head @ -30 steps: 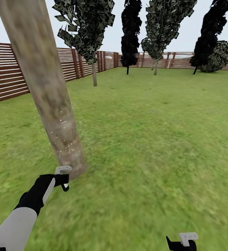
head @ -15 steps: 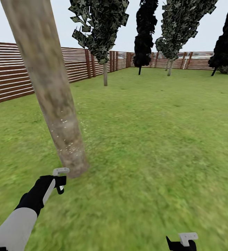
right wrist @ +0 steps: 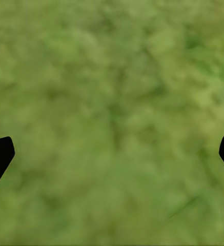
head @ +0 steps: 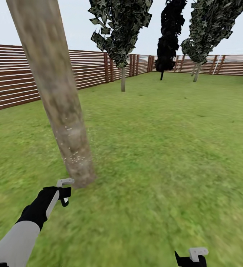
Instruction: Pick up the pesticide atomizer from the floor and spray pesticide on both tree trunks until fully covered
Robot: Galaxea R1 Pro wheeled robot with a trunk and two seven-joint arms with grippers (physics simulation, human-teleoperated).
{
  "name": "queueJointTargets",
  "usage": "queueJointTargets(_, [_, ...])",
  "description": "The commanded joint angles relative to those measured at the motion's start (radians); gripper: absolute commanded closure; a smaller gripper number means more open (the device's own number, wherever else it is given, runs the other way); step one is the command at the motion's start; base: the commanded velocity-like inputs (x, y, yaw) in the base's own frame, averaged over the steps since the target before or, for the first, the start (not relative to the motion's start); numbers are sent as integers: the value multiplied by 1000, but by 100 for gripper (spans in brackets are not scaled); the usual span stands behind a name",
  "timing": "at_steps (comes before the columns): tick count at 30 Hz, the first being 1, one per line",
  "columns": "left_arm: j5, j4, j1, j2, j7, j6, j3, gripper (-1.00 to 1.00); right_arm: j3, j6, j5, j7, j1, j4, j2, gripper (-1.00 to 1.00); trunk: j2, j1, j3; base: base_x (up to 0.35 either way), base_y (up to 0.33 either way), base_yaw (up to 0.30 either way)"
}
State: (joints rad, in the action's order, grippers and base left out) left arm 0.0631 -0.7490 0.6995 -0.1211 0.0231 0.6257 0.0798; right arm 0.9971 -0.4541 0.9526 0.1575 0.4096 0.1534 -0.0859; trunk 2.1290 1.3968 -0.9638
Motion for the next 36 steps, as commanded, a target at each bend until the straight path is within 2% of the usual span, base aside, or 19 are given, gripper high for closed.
queueJointTargets(1, [0,0,0,1,0,0,0,100,0,0,0,0,0,0,0,-100,0,0,0,89,-269,25])
queueJointTargets(7, [-2,0,0,9,0,-1,0,100,0,0,0,0,0,0,0,-100,0,0,0,89,-269,3])
queueJointTargets(9, [-4,0,0,23,0,-1,0,100,0,0,0,0,0,0,0,-100,0,0,0,89,-269,2])
queueJointTargets(10, [-4,1,0,35,0,-2,0,100,0,0,0,0,0,0,0,-100,0,0,0,72,-269,78])
queueJointTargets(11, [-7,11,0,68,-1,-2,-1,100,1,0,0,-1,0,1,0,-100,0,0,0,23,-270,208])
queueJointTargets(12, [-10,17,0,86,-2,-3,-2,100,1,0,0,-1,0,1,0,-100,0,0,0,8,-271,253])
queueJointTargets(13, [-9,17,0,91,-1,-3,-2,100,1,0,0,-1,0,1,0,-100,0,0,0,3,-272,266])
queueJointTargets(15, [-5,16,0,94,0,-5,6,100,2,0,0,-1,0,2,0,-100,0,0,0,1,-272,272])
queueJointTargets(17, [-6,23,0,92,3,-111,5,100,0,0,1,-1,0,0,1,-100,0,0,0,0,-272,275])
queueJointTargets(18, [-6,27,0,91,3,-124,5,100,0,0,1,-1,0,0,1,-100,0,0,0,28,-272,275])
queueJointTargets(20, [-6,27,1,94,7,-135,3,100,1,0,0,-1,0,1,1,-100,0,0,0,92,-272,275])
queueJointTargets(21, [-2,11,11,102,60,-134,-2,100,1,0,0,-1,0,1,2,-100,0,0,0,136,-272,275])
queueJointTargets(24, [-2,11,16,104,63,-120,-3,100,1,0,0,-1,0,0,2,-100,0,0,0,148,-267,266])
queueJointTargets(28, [-6,11,26,104,63,-65,-4,100,2,0,0,-1,0,1,2,-100,0,0,0,30,-50,90])
queueJointTargets(30, [-3,11,93,104,63,33,-4,100,2,0,0,-1,0,2,2,-100,0,0,0,1,-2,5])
queueJointTargets(31, [-2,11,143,105,63,76,-3,100,2,0,0,-1,0,2,2,-100,0,0,0,0,0,0])
queueJointTargets(33, [-1,12,206,110,64,95,-1,100,2,0,0,-1,0,2,2,-100,0,0,0,0,0,0])
queueJointTargets(36, [-2,11,260,131,64,196,0,100,2,0,0,-1,0,2,2,-100,0,0,0,0,0,0])
